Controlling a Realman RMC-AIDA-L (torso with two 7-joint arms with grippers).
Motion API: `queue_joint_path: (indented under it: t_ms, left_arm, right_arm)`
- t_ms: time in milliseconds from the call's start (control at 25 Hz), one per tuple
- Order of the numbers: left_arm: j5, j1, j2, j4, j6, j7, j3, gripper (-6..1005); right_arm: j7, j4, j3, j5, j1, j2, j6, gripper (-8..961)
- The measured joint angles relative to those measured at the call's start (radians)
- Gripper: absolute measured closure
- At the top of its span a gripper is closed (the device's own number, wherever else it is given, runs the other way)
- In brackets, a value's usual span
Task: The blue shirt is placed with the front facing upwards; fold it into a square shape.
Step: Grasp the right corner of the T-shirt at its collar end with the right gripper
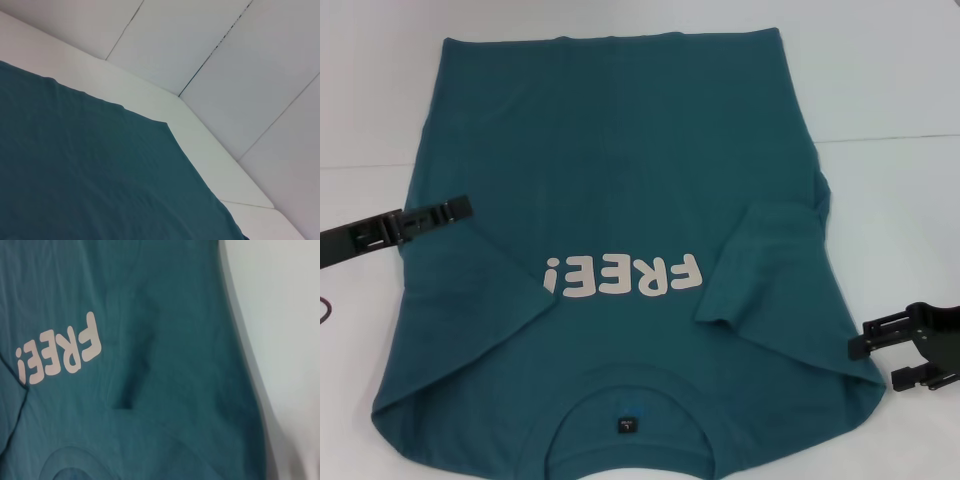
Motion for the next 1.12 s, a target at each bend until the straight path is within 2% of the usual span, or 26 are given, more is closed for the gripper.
queue_joint_path:
  t_ms: [600, 1120]
  left_arm:
    - [0.0, -0.001, -0.001, 0.002, -0.019, 0.001, 0.0, 209]
    - [0.0, -0.001, -0.007, 0.001, -0.031, 0.003, 0.0, 210]
  right_arm:
    - [0.001, 0.035, -0.002, -0.002, 0.006, 0.007, 0.033, 146]
    - [0.001, 0.059, -0.008, -0.003, 0.001, 0.009, 0.06, 146]
